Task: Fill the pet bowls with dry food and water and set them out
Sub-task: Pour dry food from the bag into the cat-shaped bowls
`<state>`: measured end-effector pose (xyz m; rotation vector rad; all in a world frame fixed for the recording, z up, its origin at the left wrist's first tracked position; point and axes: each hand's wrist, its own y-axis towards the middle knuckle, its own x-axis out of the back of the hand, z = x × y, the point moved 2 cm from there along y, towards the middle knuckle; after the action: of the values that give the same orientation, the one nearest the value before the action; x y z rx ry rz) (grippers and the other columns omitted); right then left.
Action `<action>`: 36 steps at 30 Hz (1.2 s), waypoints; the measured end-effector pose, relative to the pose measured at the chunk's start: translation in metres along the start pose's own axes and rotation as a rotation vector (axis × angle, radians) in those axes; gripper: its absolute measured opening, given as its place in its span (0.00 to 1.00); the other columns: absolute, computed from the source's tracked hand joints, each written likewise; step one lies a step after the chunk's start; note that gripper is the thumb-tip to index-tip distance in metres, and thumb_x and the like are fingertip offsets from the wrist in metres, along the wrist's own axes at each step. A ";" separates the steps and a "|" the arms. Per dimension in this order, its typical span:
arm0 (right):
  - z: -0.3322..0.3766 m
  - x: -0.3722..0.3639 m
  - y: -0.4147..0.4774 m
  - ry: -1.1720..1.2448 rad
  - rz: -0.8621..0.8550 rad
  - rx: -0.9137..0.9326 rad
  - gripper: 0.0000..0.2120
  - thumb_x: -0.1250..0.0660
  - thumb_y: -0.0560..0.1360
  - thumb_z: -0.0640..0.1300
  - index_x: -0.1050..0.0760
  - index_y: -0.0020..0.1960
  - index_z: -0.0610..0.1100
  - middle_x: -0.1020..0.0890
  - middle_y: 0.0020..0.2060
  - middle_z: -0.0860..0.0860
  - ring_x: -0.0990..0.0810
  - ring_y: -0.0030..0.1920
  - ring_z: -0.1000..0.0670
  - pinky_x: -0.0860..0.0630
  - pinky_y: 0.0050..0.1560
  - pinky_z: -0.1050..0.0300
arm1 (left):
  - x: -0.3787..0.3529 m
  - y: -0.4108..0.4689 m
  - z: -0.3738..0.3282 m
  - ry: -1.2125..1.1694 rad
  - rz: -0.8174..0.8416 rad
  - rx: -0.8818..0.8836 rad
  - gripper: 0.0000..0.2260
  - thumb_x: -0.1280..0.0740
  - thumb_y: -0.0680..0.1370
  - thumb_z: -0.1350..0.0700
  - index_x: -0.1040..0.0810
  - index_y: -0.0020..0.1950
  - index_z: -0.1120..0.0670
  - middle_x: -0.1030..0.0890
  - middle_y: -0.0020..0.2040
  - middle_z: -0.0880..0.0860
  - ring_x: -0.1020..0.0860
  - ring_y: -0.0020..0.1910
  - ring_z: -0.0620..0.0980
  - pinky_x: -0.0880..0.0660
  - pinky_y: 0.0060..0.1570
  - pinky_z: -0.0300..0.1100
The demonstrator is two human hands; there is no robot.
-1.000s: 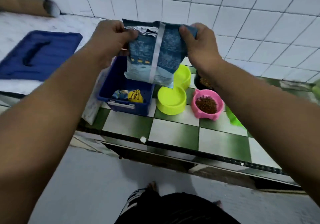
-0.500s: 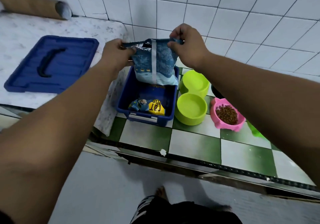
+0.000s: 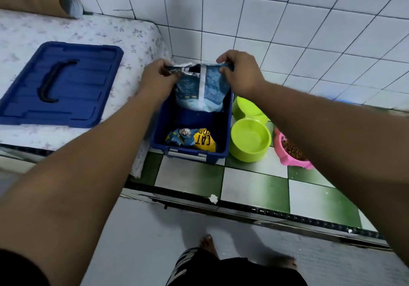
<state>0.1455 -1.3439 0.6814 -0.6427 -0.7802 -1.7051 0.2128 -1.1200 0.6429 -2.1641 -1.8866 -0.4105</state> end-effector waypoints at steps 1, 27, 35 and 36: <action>-0.005 -0.007 -0.010 -0.026 0.034 0.013 0.11 0.34 0.76 0.39 0.20 0.57 0.44 0.21 0.44 0.51 0.23 0.46 0.50 0.25 0.53 0.57 | -0.001 -0.006 0.008 0.121 0.023 -0.049 0.07 0.27 0.76 0.60 0.23 0.45 0.50 0.20 0.41 0.49 0.22 0.42 0.48 0.23 0.44 0.44; -0.012 -0.040 -0.102 -0.291 0.529 0.096 0.35 0.34 0.70 0.65 0.30 0.72 0.51 0.25 0.67 0.51 0.30 0.69 0.48 0.42 0.73 0.44 | -0.002 -0.069 -0.021 1.182 0.923 -0.129 0.44 0.21 0.72 0.55 0.42 0.82 0.45 0.25 0.71 0.53 0.26 0.62 0.54 0.30 0.61 0.46; -0.036 0.026 -0.115 0.157 0.193 -0.083 0.22 0.30 0.71 0.55 0.23 0.63 0.47 0.21 0.60 0.52 0.24 0.61 0.54 0.29 0.65 0.57 | -0.086 -0.096 -0.077 0.703 0.687 -0.405 0.28 0.28 0.77 0.48 0.31 0.75 0.48 0.21 0.67 0.52 0.22 0.63 0.55 0.26 0.59 0.48; -0.046 0.038 -0.121 0.184 0.144 -0.097 0.21 0.30 0.71 0.54 0.23 0.61 0.46 0.20 0.58 0.51 0.23 0.59 0.54 0.29 0.61 0.61 | -0.100 -0.101 -0.084 0.678 0.670 -0.416 0.28 0.28 0.77 0.49 0.31 0.76 0.49 0.22 0.68 0.53 0.22 0.64 0.56 0.27 0.59 0.47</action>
<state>0.0180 -1.3802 0.6594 -0.5844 -0.5125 -1.6498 0.0960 -1.2288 0.6841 -2.3002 -0.7126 -1.2553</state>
